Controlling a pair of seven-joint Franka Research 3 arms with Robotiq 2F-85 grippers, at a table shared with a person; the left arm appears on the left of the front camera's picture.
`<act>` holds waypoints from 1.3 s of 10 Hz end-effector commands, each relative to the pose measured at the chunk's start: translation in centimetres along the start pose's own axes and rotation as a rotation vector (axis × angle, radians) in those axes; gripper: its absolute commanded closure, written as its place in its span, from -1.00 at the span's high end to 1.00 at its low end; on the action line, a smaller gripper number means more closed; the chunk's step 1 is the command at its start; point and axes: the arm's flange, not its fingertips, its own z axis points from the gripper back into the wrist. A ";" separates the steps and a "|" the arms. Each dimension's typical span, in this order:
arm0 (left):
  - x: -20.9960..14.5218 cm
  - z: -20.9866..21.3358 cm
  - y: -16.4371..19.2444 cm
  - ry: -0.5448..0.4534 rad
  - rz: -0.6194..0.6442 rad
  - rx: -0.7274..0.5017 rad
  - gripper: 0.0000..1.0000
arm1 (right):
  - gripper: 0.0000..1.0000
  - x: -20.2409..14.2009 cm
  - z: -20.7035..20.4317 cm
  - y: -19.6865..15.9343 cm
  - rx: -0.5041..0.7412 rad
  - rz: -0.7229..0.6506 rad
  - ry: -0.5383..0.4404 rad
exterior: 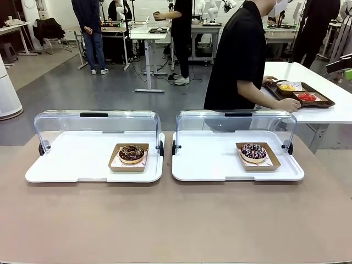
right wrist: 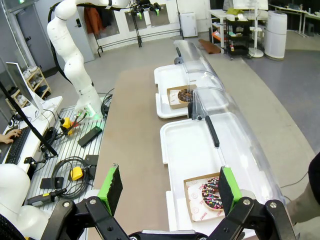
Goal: Provide the desired donut to the person.
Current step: Place the picked Paper togo box onto the Handle tray extended by the person.
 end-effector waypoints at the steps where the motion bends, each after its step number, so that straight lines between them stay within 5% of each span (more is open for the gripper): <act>1: 0.1 0.1 -0.2 -0.002 -0.002 0.000 1.00 | 1.00 -0.1 -0.1 0.0 0.002 0.000 -0.002; 13: 0.1 0.1 -0.2 -0.002 -0.002 0.000 1.00 | 1.00 -0.1 -0.1 0.0 0.002 0.000 -0.002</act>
